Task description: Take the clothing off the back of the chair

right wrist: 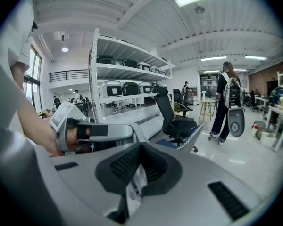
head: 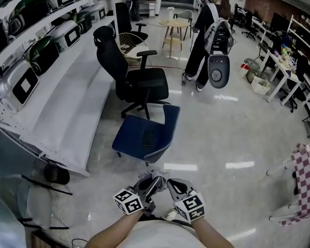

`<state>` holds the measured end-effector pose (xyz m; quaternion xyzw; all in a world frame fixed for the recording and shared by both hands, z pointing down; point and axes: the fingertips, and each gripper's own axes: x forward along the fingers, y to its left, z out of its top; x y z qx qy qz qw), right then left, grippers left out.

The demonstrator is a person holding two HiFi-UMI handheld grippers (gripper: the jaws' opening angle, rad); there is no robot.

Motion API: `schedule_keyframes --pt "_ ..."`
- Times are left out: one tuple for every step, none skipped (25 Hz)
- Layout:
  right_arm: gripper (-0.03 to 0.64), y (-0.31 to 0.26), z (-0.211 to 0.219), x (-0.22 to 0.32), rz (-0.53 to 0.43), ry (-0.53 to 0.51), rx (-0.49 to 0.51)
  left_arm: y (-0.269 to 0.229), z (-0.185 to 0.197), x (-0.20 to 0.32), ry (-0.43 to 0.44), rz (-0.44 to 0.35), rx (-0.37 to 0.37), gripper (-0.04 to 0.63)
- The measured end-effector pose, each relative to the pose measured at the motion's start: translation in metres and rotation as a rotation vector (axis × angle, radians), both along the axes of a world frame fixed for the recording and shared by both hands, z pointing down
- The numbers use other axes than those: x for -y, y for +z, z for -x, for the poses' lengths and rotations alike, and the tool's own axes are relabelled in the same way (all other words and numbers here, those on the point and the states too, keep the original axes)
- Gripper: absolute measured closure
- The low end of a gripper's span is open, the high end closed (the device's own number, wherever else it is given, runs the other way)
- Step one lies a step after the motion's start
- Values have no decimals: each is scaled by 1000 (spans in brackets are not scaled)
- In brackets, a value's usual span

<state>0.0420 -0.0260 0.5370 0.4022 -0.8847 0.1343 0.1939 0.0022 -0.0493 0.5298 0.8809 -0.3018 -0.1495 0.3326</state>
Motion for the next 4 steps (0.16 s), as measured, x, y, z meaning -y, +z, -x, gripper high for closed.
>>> schedule_keyframes --pt "600 0 0 0 1 0 0 0 0 0 -1 3 -2 561" --pt "601 1 0 0 1 0 -1 1 0 -1 -1 4 -5 561" --pt "600 1 1 -1 1 0 -1 1 0 -1 0 4 -7 561" --pt "600 1 1 -1 1 0 -2 2 1 -1 0 4 -9 561"
